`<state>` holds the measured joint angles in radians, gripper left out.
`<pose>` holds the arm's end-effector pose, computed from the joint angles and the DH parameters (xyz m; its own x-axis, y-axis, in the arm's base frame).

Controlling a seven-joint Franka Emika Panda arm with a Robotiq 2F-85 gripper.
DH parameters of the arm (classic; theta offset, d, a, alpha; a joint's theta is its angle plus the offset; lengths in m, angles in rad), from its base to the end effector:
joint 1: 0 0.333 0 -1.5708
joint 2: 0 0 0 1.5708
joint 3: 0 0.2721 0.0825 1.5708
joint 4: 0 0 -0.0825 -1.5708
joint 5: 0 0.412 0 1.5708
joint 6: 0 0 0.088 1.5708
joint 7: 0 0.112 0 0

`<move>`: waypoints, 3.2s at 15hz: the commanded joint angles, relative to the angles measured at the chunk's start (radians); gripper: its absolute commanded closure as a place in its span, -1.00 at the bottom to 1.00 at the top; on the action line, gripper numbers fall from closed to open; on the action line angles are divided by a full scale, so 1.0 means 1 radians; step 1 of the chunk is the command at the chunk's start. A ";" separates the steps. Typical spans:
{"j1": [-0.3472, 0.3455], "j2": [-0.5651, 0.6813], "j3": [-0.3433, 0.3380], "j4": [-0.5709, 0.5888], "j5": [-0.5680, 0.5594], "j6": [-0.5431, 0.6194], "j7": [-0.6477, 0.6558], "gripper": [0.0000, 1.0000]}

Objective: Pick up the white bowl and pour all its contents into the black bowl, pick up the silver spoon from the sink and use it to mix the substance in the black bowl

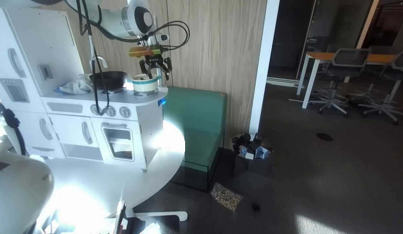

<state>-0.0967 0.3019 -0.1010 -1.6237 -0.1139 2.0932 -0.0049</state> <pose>0.6668 -0.1343 0.4082 0.9789 -0.1237 0.1628 -0.1466 -0.9796 0.1372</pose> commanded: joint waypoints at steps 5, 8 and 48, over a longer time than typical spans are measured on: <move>0.002 -0.001 0.007 0.042 0.012 -0.015 0.000 0.46; -0.002 0.003 0.010 0.043 0.036 -0.026 -0.003 0.91; 0.411 0.045 0.115 0.263 -0.845 -0.161 0.156 0.95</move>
<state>0.3042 0.4127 0.0093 -1.2542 -0.8868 1.8124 0.1415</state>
